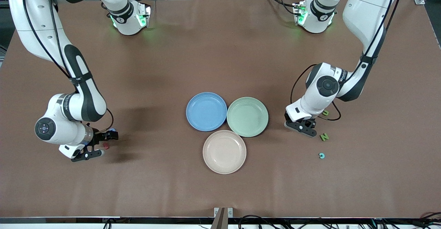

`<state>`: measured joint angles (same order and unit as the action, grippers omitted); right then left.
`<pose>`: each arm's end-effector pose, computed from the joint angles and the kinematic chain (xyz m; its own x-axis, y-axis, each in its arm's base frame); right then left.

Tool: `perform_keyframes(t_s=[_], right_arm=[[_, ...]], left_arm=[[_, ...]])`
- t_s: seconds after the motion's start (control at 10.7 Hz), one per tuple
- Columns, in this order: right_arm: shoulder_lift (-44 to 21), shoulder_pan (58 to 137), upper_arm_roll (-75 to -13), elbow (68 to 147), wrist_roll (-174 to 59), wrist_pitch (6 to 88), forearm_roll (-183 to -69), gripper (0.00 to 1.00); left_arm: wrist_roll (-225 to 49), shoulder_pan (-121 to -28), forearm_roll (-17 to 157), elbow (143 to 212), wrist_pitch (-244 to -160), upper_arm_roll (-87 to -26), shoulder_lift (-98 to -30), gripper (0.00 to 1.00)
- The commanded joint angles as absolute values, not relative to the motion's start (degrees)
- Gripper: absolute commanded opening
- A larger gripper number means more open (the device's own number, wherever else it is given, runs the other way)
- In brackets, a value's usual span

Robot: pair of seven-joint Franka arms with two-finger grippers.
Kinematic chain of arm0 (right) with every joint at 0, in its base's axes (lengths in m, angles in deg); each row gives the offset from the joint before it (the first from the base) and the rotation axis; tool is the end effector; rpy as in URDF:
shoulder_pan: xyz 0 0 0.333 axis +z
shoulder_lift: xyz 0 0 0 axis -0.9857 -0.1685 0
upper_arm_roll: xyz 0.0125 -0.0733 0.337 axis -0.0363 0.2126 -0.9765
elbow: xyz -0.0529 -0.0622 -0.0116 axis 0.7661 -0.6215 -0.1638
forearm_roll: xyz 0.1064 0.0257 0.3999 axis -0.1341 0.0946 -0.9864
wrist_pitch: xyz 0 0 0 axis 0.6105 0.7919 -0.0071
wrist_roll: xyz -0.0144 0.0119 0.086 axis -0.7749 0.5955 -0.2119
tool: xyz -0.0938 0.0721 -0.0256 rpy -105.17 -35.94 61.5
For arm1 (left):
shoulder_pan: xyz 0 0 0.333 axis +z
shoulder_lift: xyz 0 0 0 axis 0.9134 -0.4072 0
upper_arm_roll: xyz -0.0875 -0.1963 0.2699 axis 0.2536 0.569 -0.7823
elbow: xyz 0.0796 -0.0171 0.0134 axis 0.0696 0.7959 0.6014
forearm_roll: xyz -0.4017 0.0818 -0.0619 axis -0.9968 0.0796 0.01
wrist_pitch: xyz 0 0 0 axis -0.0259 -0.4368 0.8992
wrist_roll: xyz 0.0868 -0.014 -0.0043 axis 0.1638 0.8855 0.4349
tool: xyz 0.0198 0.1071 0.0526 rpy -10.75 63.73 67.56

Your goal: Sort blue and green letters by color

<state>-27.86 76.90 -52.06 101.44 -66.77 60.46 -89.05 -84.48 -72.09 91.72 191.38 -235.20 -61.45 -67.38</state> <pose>0.7187 -0.0132 0.1997 0.9741 0.2177 -0.0615 0.2148 -0.9753 -0.0511 0.6182 -0.2173 0.2227 0.8933 -0.4227 0.1526 -0.4251 -0.9050 -0.0181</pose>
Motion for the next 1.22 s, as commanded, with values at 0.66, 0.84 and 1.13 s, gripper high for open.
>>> perform_keyframes(t_s=[0.66,0.84,1.13], right_arm=[[-21.6,75.7,-52.5,118.8,-66.4,74.1,-87.4,1.0],[-21.5,75.9,-52.5,118.7,-67.0,73.9,-87.4,0.33],[-21.5,76.2,-52.5,118.5,-67.0,73.5,-87.3,0.0]], left_arm=[[-118.6,-81.5,90.3,181.8,-229.6,-55.1,-68.1,1.0],[-115.8,-76.7,92.0,182.1,-223.0,-55.1,-65.0,1.0],[-97.1,-65.5,95.0,184.5,-217.2,-54.9,-61.5,1.0]])
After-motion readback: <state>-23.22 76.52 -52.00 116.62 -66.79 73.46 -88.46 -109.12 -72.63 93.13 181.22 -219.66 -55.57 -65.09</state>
